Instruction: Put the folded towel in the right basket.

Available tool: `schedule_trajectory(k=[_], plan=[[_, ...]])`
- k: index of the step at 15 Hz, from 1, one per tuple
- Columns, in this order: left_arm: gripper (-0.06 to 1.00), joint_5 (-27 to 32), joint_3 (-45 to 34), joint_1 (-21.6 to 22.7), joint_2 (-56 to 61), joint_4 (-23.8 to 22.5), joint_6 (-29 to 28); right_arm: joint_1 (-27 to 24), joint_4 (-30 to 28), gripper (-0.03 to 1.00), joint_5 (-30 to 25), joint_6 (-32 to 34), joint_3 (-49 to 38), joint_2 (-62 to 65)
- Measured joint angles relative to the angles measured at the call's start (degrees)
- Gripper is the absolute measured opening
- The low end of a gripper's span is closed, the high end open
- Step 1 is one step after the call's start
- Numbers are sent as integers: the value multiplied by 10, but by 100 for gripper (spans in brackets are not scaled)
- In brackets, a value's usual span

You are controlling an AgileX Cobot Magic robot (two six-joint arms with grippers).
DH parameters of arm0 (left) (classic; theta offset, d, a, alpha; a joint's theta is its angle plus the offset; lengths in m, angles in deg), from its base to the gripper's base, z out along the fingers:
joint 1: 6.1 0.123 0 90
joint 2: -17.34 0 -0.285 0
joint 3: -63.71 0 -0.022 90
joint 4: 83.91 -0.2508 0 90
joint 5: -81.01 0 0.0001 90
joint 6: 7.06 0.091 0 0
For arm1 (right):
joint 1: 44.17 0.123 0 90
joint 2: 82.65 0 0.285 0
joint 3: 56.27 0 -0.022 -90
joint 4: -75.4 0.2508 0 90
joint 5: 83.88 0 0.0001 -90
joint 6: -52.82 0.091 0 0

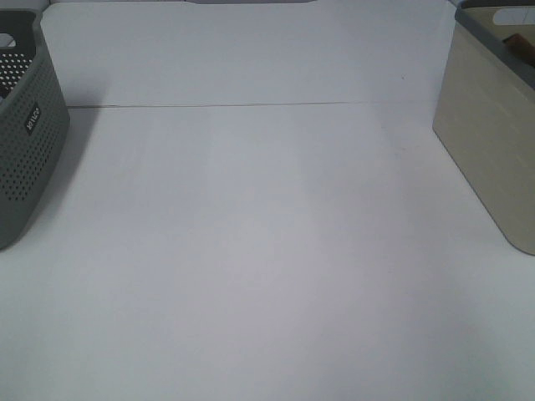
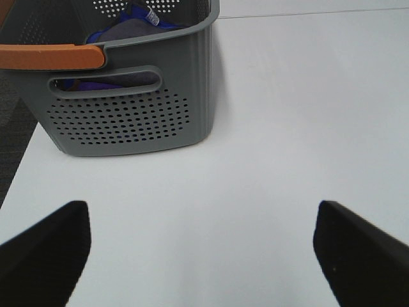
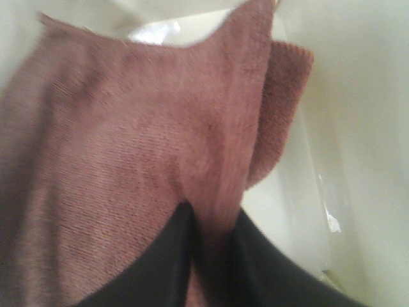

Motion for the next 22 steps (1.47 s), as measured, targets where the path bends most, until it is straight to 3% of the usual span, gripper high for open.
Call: schedule_trajectory(k=[3, 5, 8, 13, 15, 17, 18, 20, 22], plan=[[88, 0, 0, 0, 0, 0, 0, 0, -12, 76, 0, 21, 0, -18], [88, 0, 0, 0, 0, 0, 0, 0, -21, 89, 0, 26, 0, -13], [88, 0, 0, 0, 0, 0, 0, 0, 9, 92, -1, 26, 0, 31], [88, 0, 0, 0, 0, 0, 0, 2, 126, 92, -2, 26, 0, 136], [88, 0, 0, 0, 0, 0, 0, 22, 139, 92, -1, 25, 0, 173], [88, 0, 0, 0, 0, 0, 0, 81, 127, 92, -1, 24, 0, 206], [88, 0, 0, 0, 0, 0, 0, 154, 91, 92, -1, 39, 0, 231], [88, 0, 0, 0, 0, 0, 0, 229, 41, 92, 0, 57, -21, 265], [88, 0, 0, 0, 0, 0, 0, 266, 3, 92, 0, 72, -69, 304]])
